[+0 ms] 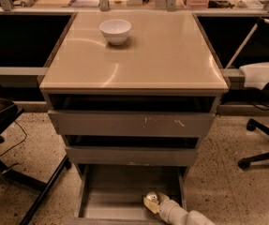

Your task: Pick orange can from bottom drawer and place on counter

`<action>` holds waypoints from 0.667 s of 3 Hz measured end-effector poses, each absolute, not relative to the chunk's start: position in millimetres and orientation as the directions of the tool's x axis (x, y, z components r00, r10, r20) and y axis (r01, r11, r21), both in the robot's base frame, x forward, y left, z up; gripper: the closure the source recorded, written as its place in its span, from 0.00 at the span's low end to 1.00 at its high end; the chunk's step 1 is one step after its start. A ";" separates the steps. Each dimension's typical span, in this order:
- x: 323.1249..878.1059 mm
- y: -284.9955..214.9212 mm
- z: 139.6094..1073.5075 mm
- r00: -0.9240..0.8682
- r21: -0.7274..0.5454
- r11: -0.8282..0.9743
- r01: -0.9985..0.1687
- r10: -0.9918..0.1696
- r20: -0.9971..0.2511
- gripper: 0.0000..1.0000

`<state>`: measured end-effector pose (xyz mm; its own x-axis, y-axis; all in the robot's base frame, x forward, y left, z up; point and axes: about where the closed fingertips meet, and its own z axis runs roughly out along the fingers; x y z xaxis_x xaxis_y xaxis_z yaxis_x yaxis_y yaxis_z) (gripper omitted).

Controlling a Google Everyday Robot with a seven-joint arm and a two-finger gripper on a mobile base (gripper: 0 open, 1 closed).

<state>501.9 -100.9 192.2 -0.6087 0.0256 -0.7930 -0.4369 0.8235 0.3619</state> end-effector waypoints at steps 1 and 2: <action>501.9 -100.5 192.8 -0.609 0.365 0.822 -0.437 0.028 -0.793 0.89; 495.6 -108.0 233.3 -0.575 0.345 0.827 -0.444 0.033 -0.818 1.00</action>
Offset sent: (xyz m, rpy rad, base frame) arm -0.0209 -0.0271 0.1309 -0.0040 -0.1344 -0.0353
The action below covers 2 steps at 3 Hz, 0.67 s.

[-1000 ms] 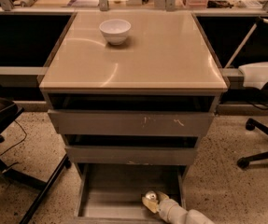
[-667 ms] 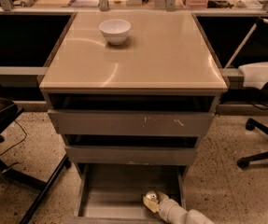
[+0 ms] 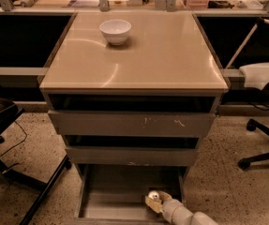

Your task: Pick orange can from bottom drawer and place on counter

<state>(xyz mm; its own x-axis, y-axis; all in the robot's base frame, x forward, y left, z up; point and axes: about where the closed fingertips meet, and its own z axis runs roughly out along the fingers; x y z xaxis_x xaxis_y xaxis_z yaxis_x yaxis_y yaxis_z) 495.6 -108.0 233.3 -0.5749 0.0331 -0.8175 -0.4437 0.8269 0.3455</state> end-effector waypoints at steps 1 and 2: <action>493.0 -135.3 334.5 -0.460 0.231 0.865 -0.446 0.000 -0.888 1.00; 482.0 -162.7 462.0 -0.335 0.101 0.910 -0.401 -0.043 -0.941 1.00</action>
Offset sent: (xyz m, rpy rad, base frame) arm -0.0962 -0.0359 0.4091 -0.2154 -0.4398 -0.1371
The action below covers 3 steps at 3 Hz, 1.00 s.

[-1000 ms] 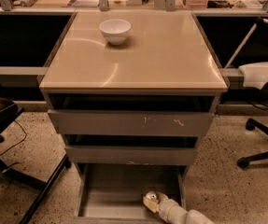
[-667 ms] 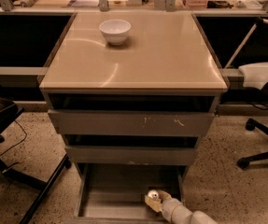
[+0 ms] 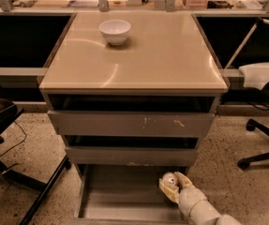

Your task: Pick orange can from bottom drawer and place on counter

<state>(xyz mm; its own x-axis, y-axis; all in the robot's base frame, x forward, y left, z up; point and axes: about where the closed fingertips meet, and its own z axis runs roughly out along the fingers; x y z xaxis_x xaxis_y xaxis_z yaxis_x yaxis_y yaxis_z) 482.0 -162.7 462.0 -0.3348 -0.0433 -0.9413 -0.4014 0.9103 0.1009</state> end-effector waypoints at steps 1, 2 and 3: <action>445.3 -171.1 567.5 -0.279 0.026 0.945 -0.326 -0.070 -0.958 1.00; 398.6 -154.6 642.9 -0.265 -0.016 0.960 -0.281 -0.094 -0.960 1.00; 391.5 -158.8 685.7 -0.222 -0.104 0.963 -0.249 -0.162 -0.962 1.00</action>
Offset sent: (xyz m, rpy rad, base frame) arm -0.1352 0.0455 0.3567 -0.1726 -0.2371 -0.1779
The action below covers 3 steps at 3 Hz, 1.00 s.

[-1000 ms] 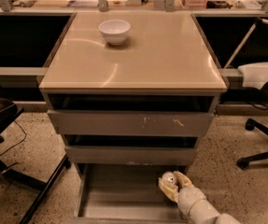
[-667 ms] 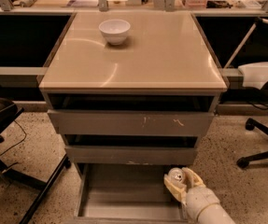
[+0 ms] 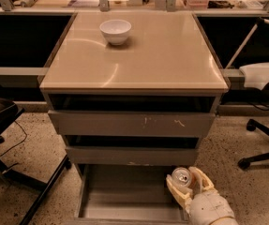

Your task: Pick orange can from bottom drawer and place on counter

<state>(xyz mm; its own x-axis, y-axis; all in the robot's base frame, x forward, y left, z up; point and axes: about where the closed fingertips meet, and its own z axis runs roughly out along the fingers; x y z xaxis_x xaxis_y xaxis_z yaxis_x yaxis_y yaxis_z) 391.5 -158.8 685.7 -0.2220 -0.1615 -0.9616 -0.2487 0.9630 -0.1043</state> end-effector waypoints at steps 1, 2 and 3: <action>391.5 -158.8 685.7 -0.222 -0.104 0.963 -0.249 -0.162 -0.962 1.00; 388.5 -159.4 695.3 -0.241 -0.107 0.960 -0.260 -0.172 -0.955 1.00; 395.6 -162.5 779.7 -0.194 -0.113 0.960 -0.255 -0.165 -0.967 1.00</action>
Offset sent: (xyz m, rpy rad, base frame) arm -0.0098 -0.0043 0.0303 -0.0263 0.0701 0.0259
